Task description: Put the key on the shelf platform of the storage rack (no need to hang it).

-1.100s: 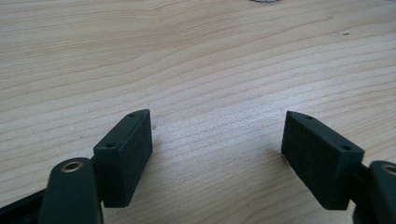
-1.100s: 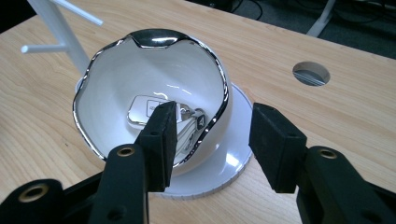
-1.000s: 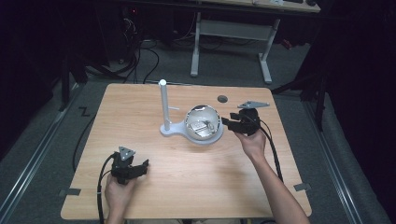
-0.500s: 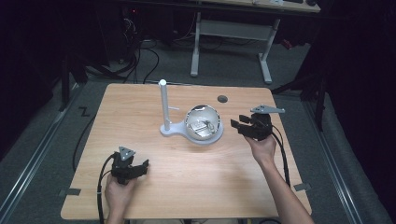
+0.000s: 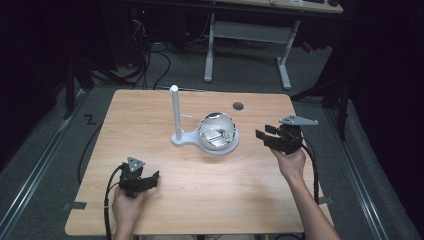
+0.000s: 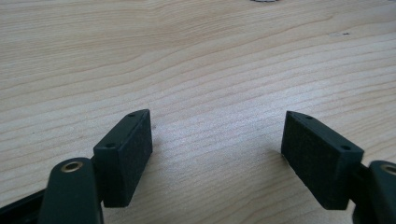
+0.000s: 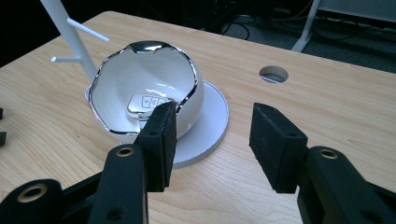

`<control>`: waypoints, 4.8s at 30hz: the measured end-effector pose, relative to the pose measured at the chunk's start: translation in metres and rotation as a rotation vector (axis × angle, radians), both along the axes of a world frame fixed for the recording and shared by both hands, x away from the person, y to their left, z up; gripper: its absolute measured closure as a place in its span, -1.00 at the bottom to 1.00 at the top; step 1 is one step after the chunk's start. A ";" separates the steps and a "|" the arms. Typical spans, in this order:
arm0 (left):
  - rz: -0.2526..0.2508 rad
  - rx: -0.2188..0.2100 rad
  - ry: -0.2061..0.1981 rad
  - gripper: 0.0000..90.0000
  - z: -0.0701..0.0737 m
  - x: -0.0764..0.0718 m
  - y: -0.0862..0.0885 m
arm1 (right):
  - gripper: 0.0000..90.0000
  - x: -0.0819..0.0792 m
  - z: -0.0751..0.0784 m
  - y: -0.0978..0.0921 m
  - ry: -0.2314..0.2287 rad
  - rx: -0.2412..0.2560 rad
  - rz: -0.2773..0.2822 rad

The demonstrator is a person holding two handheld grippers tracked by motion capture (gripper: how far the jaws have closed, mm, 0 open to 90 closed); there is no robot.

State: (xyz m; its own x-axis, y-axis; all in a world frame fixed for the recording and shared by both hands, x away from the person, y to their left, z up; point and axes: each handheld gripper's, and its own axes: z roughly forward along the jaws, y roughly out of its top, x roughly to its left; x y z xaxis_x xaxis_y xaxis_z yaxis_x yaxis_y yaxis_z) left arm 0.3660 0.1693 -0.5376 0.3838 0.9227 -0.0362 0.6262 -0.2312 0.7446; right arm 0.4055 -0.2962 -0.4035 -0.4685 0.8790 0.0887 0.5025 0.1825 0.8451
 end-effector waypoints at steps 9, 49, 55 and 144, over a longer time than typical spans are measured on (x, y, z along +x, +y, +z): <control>0.000 0.002 0.000 -0.44 0.000 0.000 0.000 | 0.15 -0.011 -0.005 -0.017 0.004 0.015 -0.028; -0.002 0.004 0.000 -0.45 0.000 0.000 -0.001 | 0.16 -0.061 -0.025 -0.036 0.009 0.094 -0.029; -0.003 0.005 -0.001 -0.45 0.000 0.000 -0.001 | 0.16 -0.065 -0.031 -0.033 0.016 0.091 -0.021; -0.005 0.006 0.000 -0.45 0.000 0.000 -0.001 | 0.17 -0.072 -0.117 0.027 0.124 -0.052 0.047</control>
State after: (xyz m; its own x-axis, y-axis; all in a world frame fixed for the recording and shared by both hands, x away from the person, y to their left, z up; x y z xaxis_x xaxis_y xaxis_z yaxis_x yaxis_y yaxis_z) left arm 0.3657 0.1685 -0.5376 0.3888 0.9208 -0.0307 0.6246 -0.2389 0.7435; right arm 0.3330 -0.2687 -0.5207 -0.4974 0.8613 0.1032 0.5920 0.2501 0.7661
